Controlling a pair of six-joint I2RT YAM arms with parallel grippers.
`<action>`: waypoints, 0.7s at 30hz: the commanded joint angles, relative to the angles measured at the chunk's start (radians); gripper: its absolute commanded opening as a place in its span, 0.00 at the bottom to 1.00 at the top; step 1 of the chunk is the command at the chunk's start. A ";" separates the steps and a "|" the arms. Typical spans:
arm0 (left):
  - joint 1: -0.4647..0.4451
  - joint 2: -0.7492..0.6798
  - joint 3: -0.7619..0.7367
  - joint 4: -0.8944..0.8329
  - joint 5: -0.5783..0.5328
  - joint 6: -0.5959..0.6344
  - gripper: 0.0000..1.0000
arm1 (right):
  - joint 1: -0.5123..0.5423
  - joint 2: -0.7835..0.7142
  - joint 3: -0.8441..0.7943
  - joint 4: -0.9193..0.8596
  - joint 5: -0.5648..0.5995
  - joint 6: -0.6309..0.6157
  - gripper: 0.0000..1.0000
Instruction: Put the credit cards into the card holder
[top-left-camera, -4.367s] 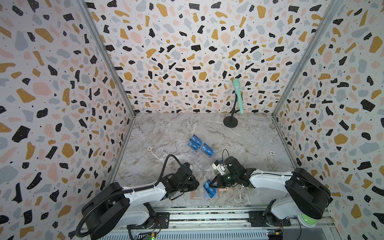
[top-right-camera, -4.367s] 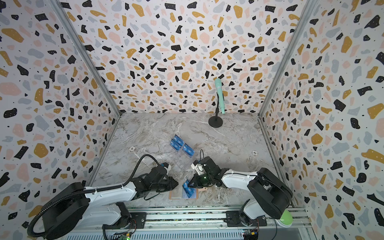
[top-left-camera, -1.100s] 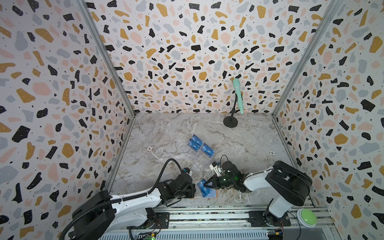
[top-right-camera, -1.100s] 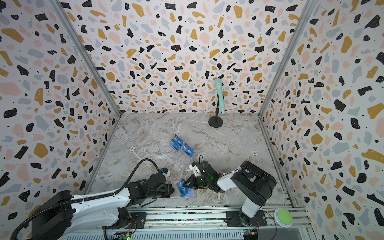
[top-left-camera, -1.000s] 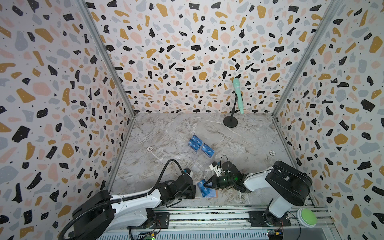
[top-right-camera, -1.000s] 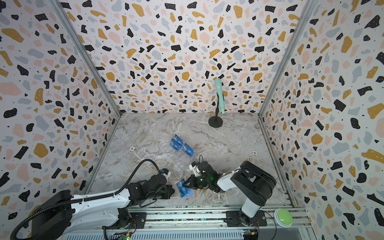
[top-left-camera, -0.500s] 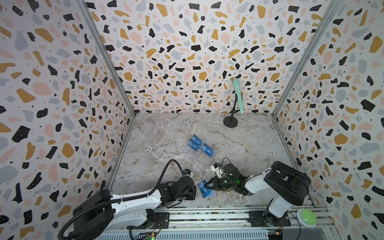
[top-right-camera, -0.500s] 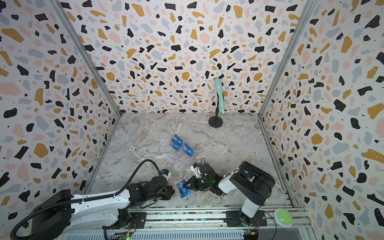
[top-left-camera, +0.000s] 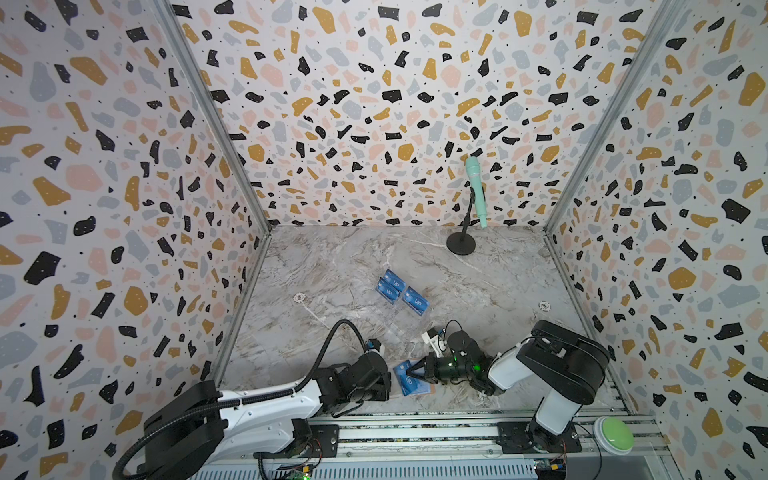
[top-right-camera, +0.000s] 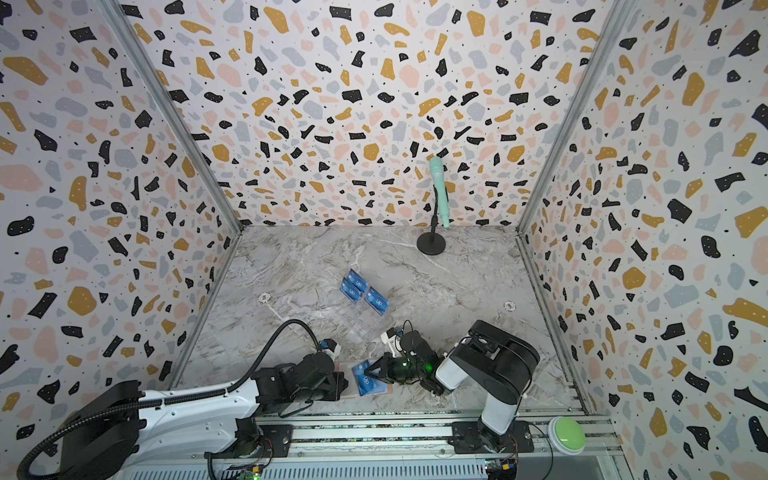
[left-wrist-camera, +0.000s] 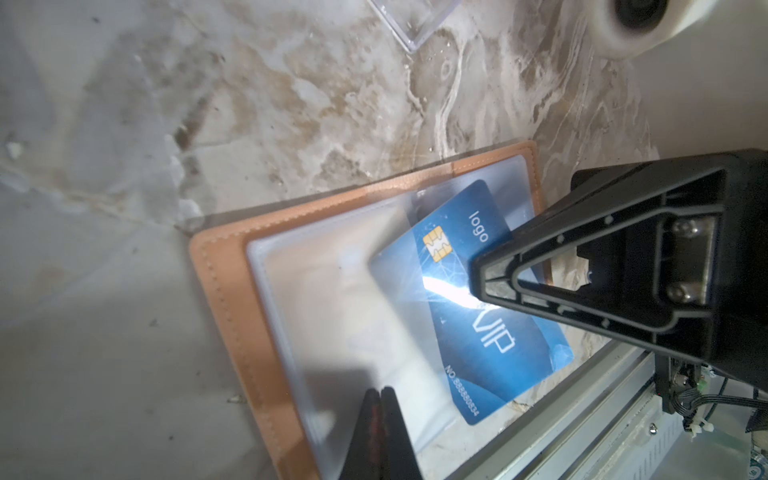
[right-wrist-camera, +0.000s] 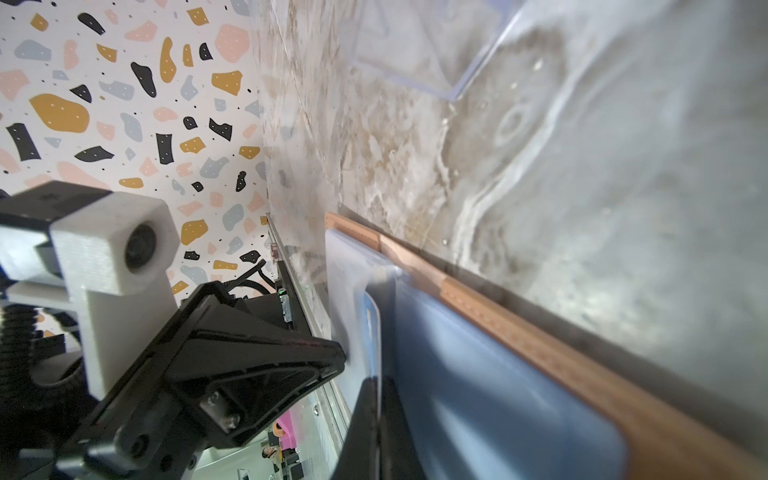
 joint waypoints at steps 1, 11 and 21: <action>-0.010 -0.003 -0.028 -0.060 -0.015 -0.006 0.00 | 0.005 0.004 -0.022 0.014 0.046 0.031 0.00; -0.012 -0.001 -0.027 -0.059 -0.007 0.011 0.00 | 0.017 0.046 -0.033 0.117 0.076 0.038 0.00; -0.012 -0.021 -0.039 -0.054 -0.010 -0.001 0.00 | 0.024 0.071 0.004 0.099 0.081 0.004 0.00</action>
